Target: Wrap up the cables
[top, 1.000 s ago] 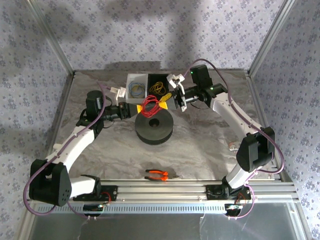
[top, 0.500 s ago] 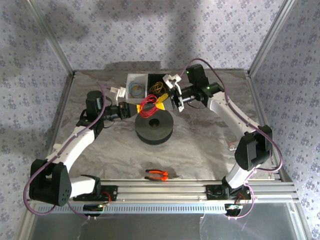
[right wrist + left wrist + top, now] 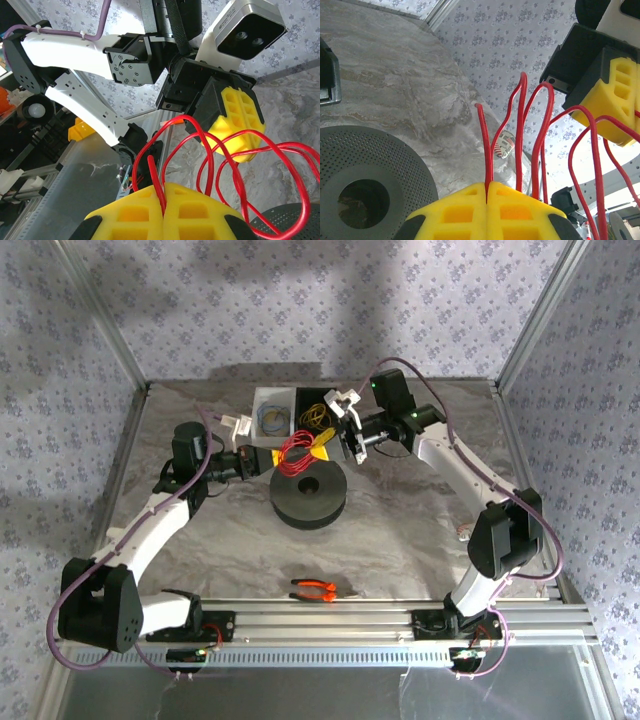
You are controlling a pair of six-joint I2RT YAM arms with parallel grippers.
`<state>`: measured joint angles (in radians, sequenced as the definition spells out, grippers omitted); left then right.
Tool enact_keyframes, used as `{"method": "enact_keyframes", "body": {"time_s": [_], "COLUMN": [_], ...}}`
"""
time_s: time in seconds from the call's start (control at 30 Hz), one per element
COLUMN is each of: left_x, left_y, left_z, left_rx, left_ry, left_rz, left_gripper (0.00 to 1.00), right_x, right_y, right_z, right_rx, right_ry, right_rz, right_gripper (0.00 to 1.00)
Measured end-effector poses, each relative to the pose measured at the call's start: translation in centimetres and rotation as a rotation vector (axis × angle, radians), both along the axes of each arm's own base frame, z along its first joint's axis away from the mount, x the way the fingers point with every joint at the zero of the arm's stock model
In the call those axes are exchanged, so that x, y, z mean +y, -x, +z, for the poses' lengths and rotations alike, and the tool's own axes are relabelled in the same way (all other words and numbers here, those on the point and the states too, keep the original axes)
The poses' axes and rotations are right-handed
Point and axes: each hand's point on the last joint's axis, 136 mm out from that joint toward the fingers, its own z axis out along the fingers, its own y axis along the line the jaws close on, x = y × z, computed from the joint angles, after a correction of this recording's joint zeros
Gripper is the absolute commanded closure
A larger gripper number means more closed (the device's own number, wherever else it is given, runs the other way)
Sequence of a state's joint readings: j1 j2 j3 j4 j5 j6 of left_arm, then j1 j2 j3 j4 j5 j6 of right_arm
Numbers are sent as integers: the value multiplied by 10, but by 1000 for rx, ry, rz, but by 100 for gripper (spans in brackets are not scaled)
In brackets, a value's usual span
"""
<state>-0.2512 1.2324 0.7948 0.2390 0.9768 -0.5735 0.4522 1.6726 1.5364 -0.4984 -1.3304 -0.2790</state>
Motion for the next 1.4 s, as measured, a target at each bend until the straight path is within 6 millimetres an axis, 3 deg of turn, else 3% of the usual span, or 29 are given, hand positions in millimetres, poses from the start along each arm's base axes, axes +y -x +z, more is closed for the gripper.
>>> {"method": "enact_keyframes", "body": {"time_s": [0.27, 0.43, 0.73, 0.9, 1.17, 1.4], "left_x": [5, 28, 80, 107, 153, 189], "left_y": [-5, -22, -48, -58, -61, -62], "left_z": [-5, -15, -34, -42, -26, -22], "left_rx": [10, 51, 134, 160, 111, 103], "left_ry": [-19, -41, -83, -116, -147, -164], "left_rz": [32, 134, 336, 445, 634, 770], "left_gripper": [100, 100, 100, 100, 100, 100], "right_x": [-13, -40, -117, -164, -233, -276], "right_y": [-14, -23, -55, -76, -102, -103], "right_z": [-1, -2, 2, -10, -38, -38], "right_rx": [-3, -6, -13, 37, 183, 231], "right_ry": [10, 34, 62, 82, 98, 68], "right_rz": [-56, -162, -531, -768, -1089, -1264], "right_gripper": [100, 100, 100, 100, 100, 100]}}
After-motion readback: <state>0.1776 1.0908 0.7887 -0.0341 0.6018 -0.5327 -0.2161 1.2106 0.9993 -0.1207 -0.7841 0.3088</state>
